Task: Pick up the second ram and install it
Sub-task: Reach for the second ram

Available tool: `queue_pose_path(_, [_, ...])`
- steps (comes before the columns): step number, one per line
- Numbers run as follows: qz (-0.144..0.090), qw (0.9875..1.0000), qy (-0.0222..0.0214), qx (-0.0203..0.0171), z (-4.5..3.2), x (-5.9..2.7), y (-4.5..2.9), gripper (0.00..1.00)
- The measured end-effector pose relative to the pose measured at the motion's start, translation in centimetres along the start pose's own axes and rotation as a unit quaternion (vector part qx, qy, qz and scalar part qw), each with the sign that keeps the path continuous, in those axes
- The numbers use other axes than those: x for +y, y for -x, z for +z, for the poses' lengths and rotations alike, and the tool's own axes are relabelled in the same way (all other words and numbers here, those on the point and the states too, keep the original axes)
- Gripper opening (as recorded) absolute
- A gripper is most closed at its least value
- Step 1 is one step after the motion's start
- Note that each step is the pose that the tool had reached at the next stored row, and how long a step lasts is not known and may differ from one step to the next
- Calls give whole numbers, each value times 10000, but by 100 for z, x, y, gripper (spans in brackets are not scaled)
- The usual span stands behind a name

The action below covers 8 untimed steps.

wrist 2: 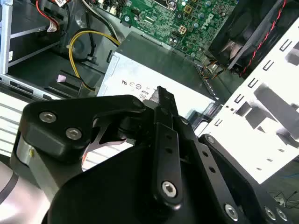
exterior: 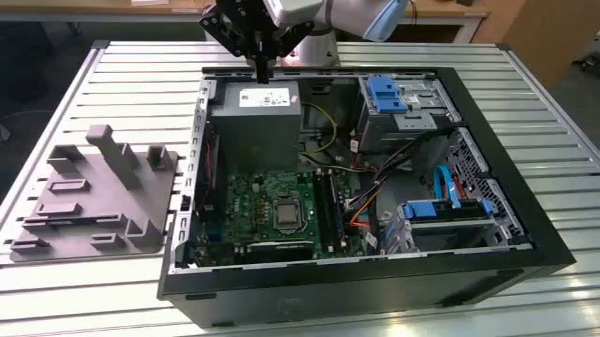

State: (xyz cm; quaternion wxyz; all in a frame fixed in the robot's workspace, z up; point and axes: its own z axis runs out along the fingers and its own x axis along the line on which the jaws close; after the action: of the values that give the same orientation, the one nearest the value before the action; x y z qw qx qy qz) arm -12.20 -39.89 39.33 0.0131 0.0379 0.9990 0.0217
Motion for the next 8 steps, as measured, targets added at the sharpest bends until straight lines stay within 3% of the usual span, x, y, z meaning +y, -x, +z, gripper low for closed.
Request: queue_pose_path(8, [0, 10000, 0, 0, 0, 0, 0, 10])
